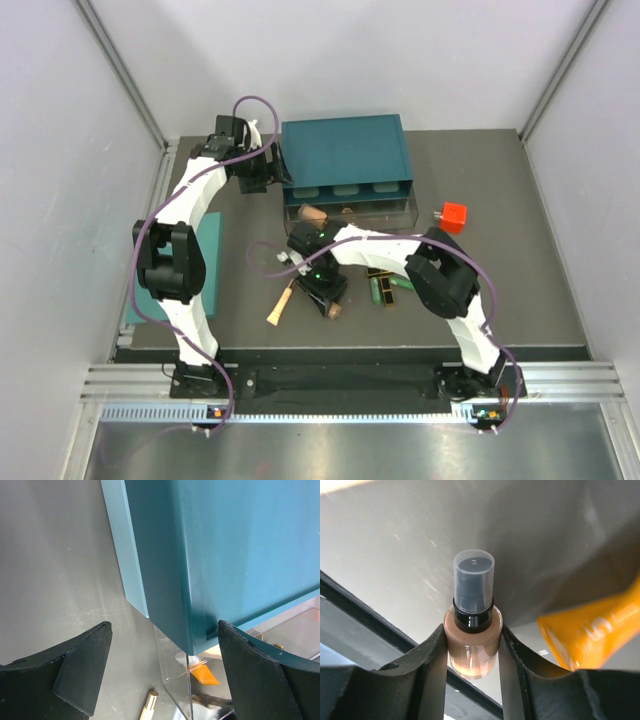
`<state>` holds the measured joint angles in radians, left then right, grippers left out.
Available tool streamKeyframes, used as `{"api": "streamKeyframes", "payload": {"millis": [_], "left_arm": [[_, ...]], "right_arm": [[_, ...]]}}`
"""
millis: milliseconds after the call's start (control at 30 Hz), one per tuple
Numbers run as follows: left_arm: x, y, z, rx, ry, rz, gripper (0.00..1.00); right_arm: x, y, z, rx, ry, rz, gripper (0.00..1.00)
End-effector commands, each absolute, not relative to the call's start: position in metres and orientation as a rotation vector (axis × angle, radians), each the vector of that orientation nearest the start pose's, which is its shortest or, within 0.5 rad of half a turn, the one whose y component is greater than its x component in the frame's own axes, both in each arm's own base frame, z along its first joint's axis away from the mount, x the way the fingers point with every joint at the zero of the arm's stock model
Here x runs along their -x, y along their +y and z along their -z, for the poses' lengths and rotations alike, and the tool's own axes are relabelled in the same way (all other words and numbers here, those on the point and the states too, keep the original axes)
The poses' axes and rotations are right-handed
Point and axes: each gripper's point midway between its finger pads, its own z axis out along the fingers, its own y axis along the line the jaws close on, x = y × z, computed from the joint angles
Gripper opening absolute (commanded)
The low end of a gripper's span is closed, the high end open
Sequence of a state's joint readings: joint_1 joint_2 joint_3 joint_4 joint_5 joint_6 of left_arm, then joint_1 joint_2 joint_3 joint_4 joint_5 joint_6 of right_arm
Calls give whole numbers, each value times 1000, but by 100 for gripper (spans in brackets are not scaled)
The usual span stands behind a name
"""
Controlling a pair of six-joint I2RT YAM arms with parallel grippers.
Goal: Organize the makeup
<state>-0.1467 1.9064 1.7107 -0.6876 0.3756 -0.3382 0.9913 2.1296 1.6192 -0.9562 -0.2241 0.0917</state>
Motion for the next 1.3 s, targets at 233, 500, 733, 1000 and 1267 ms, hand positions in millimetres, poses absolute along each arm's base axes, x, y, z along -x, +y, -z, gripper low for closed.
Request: {"api": "streamKeyframes", "payload": {"millis": [233,500,733,1000,1267], "left_arm": [[-455,-143,-172,51,2490,640,91],[-456,-142,-175,31,2496,629,91],[-457,-142,-177,29,2491,633,91],[-456,-143,-178,30,2493,641,91],[-457,-143,-179,30,2487,638,91]], "right_arm": [[-239,360,-181,1212,2293,-436,0],[-321,360,-286,1133,1916,-282,0],[-373,350,-268,1059,1936,-164,0],[-400,344,-232,1034,2026,-102,0],[-403,337,-209,1021,2082,-49,10]]}}
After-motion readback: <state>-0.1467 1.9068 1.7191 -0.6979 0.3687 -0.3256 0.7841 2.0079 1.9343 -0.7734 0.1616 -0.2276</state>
